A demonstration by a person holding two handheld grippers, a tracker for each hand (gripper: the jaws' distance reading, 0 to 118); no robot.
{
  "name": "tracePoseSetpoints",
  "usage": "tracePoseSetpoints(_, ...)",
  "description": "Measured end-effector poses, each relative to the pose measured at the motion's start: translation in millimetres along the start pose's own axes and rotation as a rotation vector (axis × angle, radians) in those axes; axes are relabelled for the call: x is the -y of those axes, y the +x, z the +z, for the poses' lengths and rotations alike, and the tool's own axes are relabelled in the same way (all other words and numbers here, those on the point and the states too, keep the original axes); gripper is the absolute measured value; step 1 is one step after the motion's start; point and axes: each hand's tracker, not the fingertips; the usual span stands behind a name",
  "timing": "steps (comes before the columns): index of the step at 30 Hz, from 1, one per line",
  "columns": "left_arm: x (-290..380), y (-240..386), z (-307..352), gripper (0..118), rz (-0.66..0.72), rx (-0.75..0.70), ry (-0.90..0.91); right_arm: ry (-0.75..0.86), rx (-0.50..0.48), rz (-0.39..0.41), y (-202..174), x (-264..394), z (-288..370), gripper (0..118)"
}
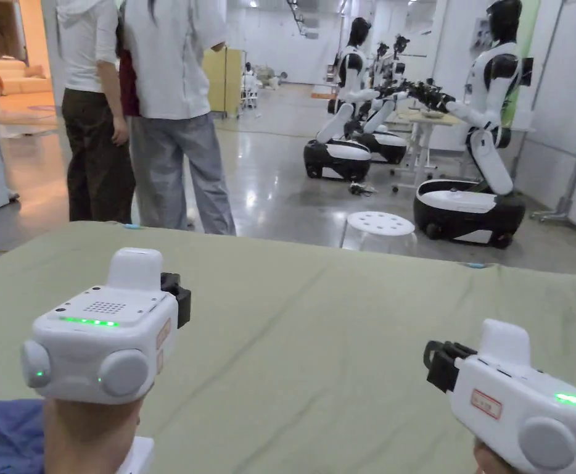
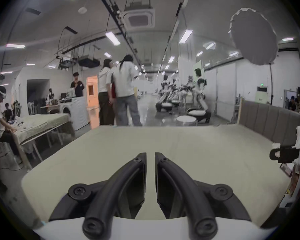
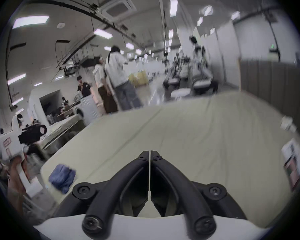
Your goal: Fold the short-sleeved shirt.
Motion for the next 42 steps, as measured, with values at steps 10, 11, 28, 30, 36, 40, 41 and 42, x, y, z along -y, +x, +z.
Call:
tracePoseSetpoints(10,-38,75,-15,9,-0.033,0.09,0.016,0.18,0.106,0.204,-12,-82,5,8)
tracePoseSetpoints(11,-40,75,-16,9,-0.029,0.094,0.012,0.176,0.099,0.207,-10,-82,6,21)
tracePoseSetpoints(28,-45,72,-13,118,-0.034,0.083,0.007,0.165,0.083,0.224,-16,-73,7,87)
tracePoseSetpoints(30,-46,72,-12,118,-0.031,0.089,0.009,0.142,0.097,0.202,-22,-76,7,87)
tracePoseSetpoints(36,-50,71,-9,118,-0.015,0.094,0.015,0.122,0.081,0.222,-27,-75,13,87)
tracePoseSetpoints(40,-49,69,-11,118,-0.006,0.091,0.007,0.084,0.105,0.151,-30,-81,16,87)
tracePoseSetpoints(41,-48,69,-10,118,-0.004,0.091,0.006,0.081,0.126,0.146,-31,-82,16,87)
tracePoseSetpoints(42,-47,68,-10,118,-0.002,0.09,0.005,0.082,0.155,0.154,-33,-83,17,87)
